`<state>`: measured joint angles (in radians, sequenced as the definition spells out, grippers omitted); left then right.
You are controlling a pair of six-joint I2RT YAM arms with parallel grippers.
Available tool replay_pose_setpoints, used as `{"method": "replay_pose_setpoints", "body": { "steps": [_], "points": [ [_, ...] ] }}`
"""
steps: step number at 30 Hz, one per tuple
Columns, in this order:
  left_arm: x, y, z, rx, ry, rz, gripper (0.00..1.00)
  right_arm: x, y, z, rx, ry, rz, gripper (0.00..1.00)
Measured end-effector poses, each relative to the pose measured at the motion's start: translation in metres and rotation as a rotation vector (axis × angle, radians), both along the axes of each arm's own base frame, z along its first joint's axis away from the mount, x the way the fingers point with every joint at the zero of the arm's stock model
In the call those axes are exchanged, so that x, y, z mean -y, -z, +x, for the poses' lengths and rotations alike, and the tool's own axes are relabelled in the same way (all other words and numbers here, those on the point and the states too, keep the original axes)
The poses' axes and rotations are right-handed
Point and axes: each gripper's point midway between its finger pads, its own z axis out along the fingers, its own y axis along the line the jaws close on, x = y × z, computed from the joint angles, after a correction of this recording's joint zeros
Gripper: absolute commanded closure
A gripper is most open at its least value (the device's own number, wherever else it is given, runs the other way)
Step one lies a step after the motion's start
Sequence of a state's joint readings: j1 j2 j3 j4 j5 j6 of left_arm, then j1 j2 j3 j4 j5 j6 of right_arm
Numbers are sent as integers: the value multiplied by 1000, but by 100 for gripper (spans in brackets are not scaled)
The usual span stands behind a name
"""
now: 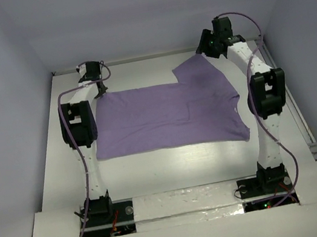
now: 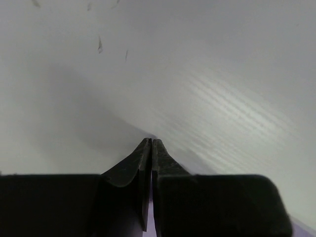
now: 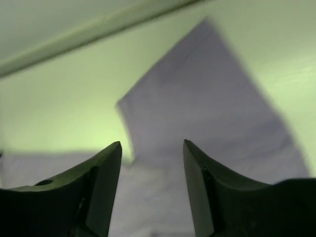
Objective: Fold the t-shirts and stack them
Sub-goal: Grap the side of the flattened tshirt furthest away from the robot with both arms
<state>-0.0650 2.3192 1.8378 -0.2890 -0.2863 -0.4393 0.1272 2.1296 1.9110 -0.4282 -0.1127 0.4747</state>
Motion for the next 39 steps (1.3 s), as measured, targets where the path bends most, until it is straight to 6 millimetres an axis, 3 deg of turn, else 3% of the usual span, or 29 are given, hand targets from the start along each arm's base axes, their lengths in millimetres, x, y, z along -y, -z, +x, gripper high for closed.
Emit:
{"method": "replay_pose_setpoints", "body": {
  "steps": [2, 4, 10, 13, 20, 24, 25, 27, 29, 33, 34, 35, 36, 37, 39],
  "points": [
    [0, 0, -8, -15, 3, -4, 100, 20, 4, 33, 18, 46, -20, 39],
    [2, 0, -15, -30, 12, -13, 100, 39, 14, 64, 49, 84, -30, 31],
    [7, -10, -28, -38, 29, -40, 100, 66, 71, 115, 61, 134, -41, 30],
    [11, -17, -28, -25, 38, -58, 100, 63, 111, 113, -3, 149, -8, 29],
    [15, -19, -28, -24, 53, -80, 100, 44, 106, 129, 29, 182, 208, 34],
    [18, -19, -27, -22, 59, -95, 100, 35, 108, 134, 37, 179, 307, 46],
    [19, -20, -27, -20, 61, -99, 100, 35, 109, 134, 35, 180, 321, 59],
    [20, -19, -27, -20, 65, -104, 100, 36, 113, 133, 22, 185, 338, 68],
    [21, -20, -27, -20, 67, -106, 100, 35, 117, 133, 12, 192, 359, 68],
    [21, -22, -25, -13, 70, -109, 100, 32, 114, 134, 19, 183, 383, 40],
    [21, -23, -24, -11, 70, -109, 100, 30, 112, 135, 25, 174, 389, 37],
    [22, -25, -23, -7, 70, -109, 100, 29, 111, 135, 31, 164, 389, 38],
    [22, -25, -23, -5, 70, -109, 100, 28, 110, 135, 34, 153, 388, 52],
    [22, -25, -23, -5, 70, -109, 100, 27, 111, 135, 34, 148, 388, 56],
    [22, -25, -23, -4, 72, -112, 100, 25, 118, 130, 17, 133, 382, 60]
  ]
}}
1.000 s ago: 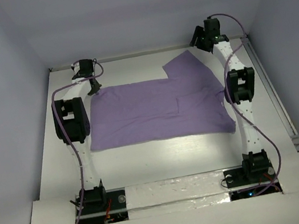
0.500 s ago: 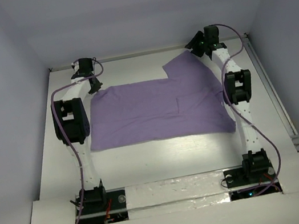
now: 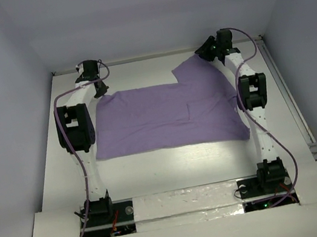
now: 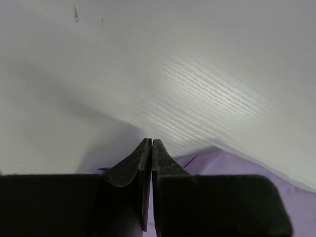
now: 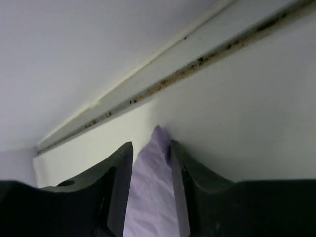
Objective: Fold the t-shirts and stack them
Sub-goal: Grap the side of the flattened tshirt furthest away from the robot with both arms, then fold the other side of the tshirt into a rectangle
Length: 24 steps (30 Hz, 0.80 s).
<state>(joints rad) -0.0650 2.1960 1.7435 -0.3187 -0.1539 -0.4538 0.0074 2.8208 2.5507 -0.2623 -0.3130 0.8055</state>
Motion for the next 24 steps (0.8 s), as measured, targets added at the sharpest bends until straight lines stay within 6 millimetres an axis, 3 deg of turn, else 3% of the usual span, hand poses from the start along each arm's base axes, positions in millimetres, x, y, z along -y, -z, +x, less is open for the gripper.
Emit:
{"method": "replay_pose_setpoints", "body": {
  "steps": [1, 5, 7, 13, 17, 20, 24],
  "points": [
    [0, 0, 0, 0, 1, -1, 100, 0, 2, -1, 1, -5, 2, 72],
    [2, 0, 0, 1, 5, -8, 100, -3, 7, -5, -17, -13, 2, 86],
    [2, 0, 0, 1, 6, -11, 100, -3, 8, -6, -23, -12, 1, 100],
    [3, -1, 1, 4, 5, -17, 100, -4, 6, -10, -26, -10, 18, 100],
    [4, -11, 7, 27, 3, -22, 100, -7, -2, -39, -81, -29, 10, 100],
    [6, -22, 14, 53, 6, -33, 100, -7, -25, -70, -93, -53, -15, 100],
    [11, -32, 19, 73, 14, -57, 100, -2, -80, -118, -57, -85, -45, 100]
  ]
}}
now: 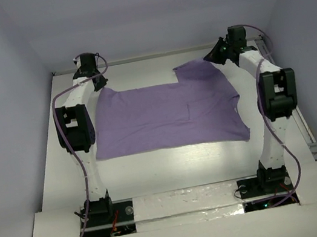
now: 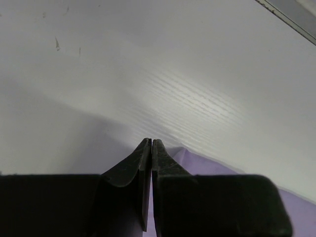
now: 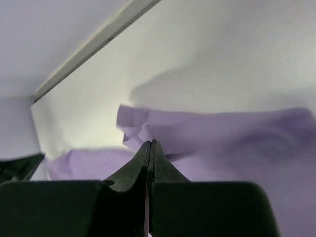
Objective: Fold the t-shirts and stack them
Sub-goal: Fold the other side of the tshirt into a rectangle
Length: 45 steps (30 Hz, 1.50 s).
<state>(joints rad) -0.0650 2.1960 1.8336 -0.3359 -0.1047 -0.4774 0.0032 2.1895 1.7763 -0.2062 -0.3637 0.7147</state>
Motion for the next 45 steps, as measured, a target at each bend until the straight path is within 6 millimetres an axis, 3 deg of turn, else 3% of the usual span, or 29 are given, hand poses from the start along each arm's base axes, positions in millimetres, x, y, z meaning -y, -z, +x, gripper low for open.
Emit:
{"method": "replay_pose_setpoints", "body": {
  "steps": [3, 6, 14, 18, 24, 28, 31, 36, 37, 39, 40, 42, 45],
  "points": [
    [1, -5, -1, 1, 3, -4, 100, 8, -40, -36, 54, -4, -22, 100],
    [0, -14, -6, 6, 5, 1, 100, 17, -62, -69, 87, 4, -37, 100],
    [-14, -61, -53, 64, -3, 60, 100, 26, -60, -168, 25, 7, -53, 100],
    [-25, -66, -83, 65, -22, 105, 100, 24, -76, -212, 54, -5, -68, 100],
    [-42, -60, -104, 47, -55, 131, 100, 20, -93, -254, 71, -22, -78, 100],
    [-47, -72, -112, 89, -69, 129, 100, 21, -97, -272, 61, -24, -88, 100],
    [-52, -69, -135, 97, -84, 139, 100, 24, -79, -286, 33, -2, -103, 100],
    [-61, -18, -162, -14, -109, 110, 97, 39, 14, -329, -236, 79, -135, 97],
    [-61, -4, -166, -47, -111, 102, 76, 42, 28, -336, -290, 95, -143, 86],
    [-61, 17, -176, -103, -112, 85, 59, 47, 43, -344, -366, 114, -162, 74],
    [-60, 22, -180, -119, -114, 78, 40, 49, 47, -344, -382, 119, -172, 50],
    [-58, 26, -185, -132, -116, 66, 31, 54, 52, -345, -398, 127, -197, 37],
    [-57, 17, -184, -106, -120, 57, 31, 60, 49, -346, -386, 116, -249, 39]
  ]
}}
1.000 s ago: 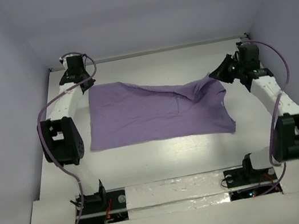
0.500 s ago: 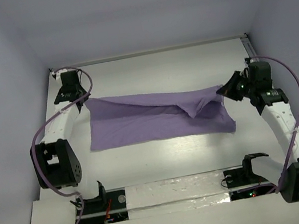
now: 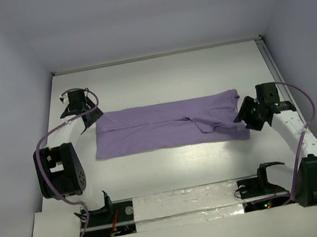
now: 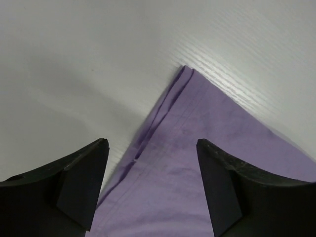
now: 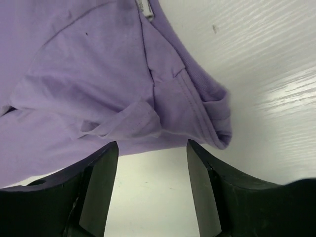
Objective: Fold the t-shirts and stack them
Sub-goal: Fold the other side of the tshirt into a rectangle
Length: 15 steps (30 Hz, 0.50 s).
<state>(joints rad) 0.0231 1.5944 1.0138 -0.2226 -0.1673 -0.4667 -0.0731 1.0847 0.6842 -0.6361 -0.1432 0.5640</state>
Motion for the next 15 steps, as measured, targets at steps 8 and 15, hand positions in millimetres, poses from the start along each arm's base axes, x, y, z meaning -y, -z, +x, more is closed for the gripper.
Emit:
{"method": "replay_pose_setpoints", "body": {
  "steps": [8, 15],
  "points": [
    [71, -67, 6, 202, 164, 15, 74, -51, -59, 38, 177, -303, -90, 100],
    [149, -45, -16, 174, 350, -98, 100, -142, -18, 34, 77, -601, -101, 69]
  ]
}}
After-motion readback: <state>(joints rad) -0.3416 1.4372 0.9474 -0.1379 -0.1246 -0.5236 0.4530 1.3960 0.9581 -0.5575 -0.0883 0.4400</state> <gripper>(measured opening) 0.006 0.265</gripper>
